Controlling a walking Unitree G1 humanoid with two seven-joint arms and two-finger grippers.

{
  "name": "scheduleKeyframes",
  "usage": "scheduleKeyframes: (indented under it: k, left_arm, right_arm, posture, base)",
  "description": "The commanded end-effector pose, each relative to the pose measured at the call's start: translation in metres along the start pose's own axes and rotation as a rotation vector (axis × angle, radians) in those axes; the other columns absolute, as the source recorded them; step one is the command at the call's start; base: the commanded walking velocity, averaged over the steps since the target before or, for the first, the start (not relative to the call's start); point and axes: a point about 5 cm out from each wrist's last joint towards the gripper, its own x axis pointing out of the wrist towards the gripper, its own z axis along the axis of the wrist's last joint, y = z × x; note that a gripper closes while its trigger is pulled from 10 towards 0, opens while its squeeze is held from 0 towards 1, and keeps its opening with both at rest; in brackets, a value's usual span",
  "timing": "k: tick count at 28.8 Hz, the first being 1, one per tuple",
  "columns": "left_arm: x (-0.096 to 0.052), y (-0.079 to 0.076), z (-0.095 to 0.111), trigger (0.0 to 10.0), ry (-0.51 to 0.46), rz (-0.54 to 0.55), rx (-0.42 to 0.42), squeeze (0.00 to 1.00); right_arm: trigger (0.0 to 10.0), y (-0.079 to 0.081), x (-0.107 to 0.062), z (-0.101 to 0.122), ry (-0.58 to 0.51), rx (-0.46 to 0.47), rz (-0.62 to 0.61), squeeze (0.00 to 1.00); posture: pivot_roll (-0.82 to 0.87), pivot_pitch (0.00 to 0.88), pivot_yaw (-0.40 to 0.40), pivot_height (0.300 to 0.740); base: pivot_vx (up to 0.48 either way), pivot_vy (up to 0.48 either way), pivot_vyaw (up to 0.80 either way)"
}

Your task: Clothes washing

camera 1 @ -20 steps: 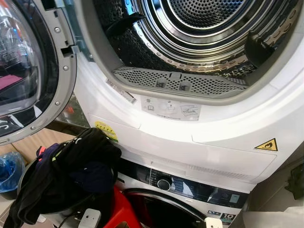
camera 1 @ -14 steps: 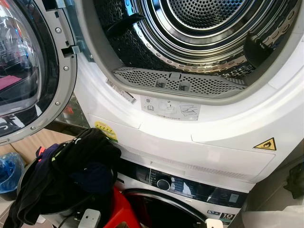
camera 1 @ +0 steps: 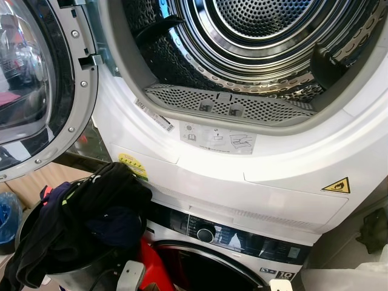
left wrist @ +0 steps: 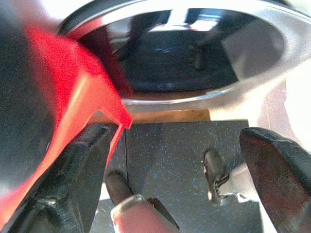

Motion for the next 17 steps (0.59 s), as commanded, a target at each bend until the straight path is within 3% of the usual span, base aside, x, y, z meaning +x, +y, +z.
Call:
scheduleKeyframes:
  k: [1,7,9,10,12,14,15,17]
  left_arm:
    - [0.002,-0.003,0.012,10.0,-0.037,-0.078,0.102,0.0]
    - [-0.001,-0.002,0.019,10.0,-0.088,-0.081,0.247,0.0]
    - [-0.003,-0.006,0.033,10.0,-0.201,-0.099,0.271,0.0]
    - [-0.006,-0.011,0.039,10.0,-0.257,-0.13,0.29,0.0]
    - [-0.007,-0.013,0.041,10.0,-0.271,-0.149,0.306,0.0]
    - [-0.011,-0.021,0.043,10.0,-0.297,-0.224,0.364,0.0]
    - [-0.018,-0.026,0.045,10.0,-0.309,-0.294,0.462,0.0]
    - [-0.022,-0.028,0.046,10.0,-0.315,-0.32,0.488,0.0]
  right_arm:
    - [10.0,0.006,0.0,-0.004,0.008,-0.004,0.017,0.0]
    - [10.0,0.014,-0.001,-0.011,0.023,-0.011,0.038,0.0]
    - [10.0,0.015,-0.002,-0.014,0.029,-0.007,0.041,0.0]
    - [10.0,0.016,-0.002,-0.017,0.032,-0.006,0.043,0.0]
    - [10.0,0.016,-0.003,-0.018,0.035,-0.006,0.046,0.0]
    - [10.0,0.017,-0.003,-0.02,0.043,-0.008,0.05,0.0]
    - [10.0,0.018,-0.004,-0.022,0.047,-0.009,0.052,0.0]
    - [10.0,0.018,-0.004,-0.023,0.048,-0.009,0.054,0.0]
  posture:
    - [-0.04,0.0,0.036,0.74]
    - [-0.05,0.0,0.06,0.74]
    - [-0.05,0.0,0.069,0.74]
    - [-0.05,0.0,0.073,0.74]
    - [-0.05,0.0,0.074,0.74]
    - [-0.04,0.0,0.075,0.74]
    - [-0.04,0.0,0.077,0.74]
    - [-0.04,0.0,0.08,0.74]
  base:
    - [0.0,0.0,0.0]
    - [0.0,0.0,0.0]
    - [0.0,0.0,0.0]
    - [0.0,0.0,0.0]
    - [0.0,0.0,0.0]
    - [0.0,0.0,0.0]
    - [0.0,0.0,0.0]
    - [0.0,0.0,0.0]
